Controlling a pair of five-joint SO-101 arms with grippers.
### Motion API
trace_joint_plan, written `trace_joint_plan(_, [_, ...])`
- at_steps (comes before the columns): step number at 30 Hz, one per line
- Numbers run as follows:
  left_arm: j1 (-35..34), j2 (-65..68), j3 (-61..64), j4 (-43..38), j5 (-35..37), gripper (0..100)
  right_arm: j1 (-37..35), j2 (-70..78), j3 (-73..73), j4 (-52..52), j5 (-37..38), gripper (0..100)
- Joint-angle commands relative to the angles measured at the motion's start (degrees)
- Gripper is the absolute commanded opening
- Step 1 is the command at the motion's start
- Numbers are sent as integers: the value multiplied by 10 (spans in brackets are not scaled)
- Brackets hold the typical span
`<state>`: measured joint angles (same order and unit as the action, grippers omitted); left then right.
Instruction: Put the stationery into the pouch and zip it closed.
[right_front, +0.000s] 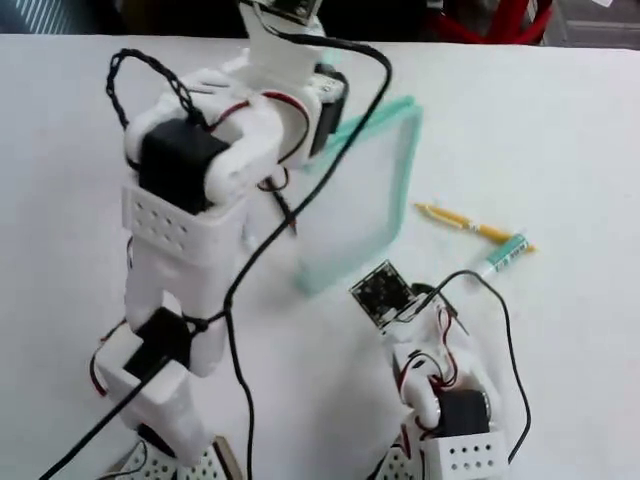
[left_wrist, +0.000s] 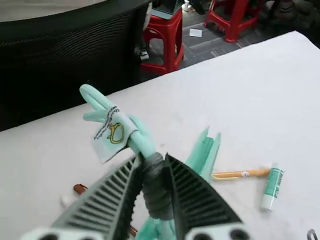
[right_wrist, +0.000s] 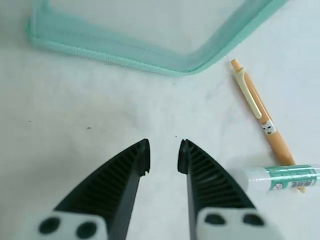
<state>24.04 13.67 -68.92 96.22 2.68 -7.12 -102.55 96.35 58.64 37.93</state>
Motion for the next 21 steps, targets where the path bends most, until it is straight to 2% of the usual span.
trace_joint_plan(1, [44,-6,-26,15,-7,26,25,-7,4,-18,-2,98])
trace_joint_plan(5, [49,-5,-23,25,-7,25,78,-7,-45,-40,-96,98])
trace_joint_plan(9, [50,-9,-26,41,-6,25,153,-7,-187,-35,-200,98])
trace_joint_plan(11, [49,-9,-28,41,-6,25,166,-6,-279,-10,-243,98])
trace_joint_plan(16, [49,-9,-24,42,-4,25,134,-2,-503,65,-317,102])
trace_joint_plan(21, [51,-10,-29,48,-4,24,30,-1,-560,37,-336,145])
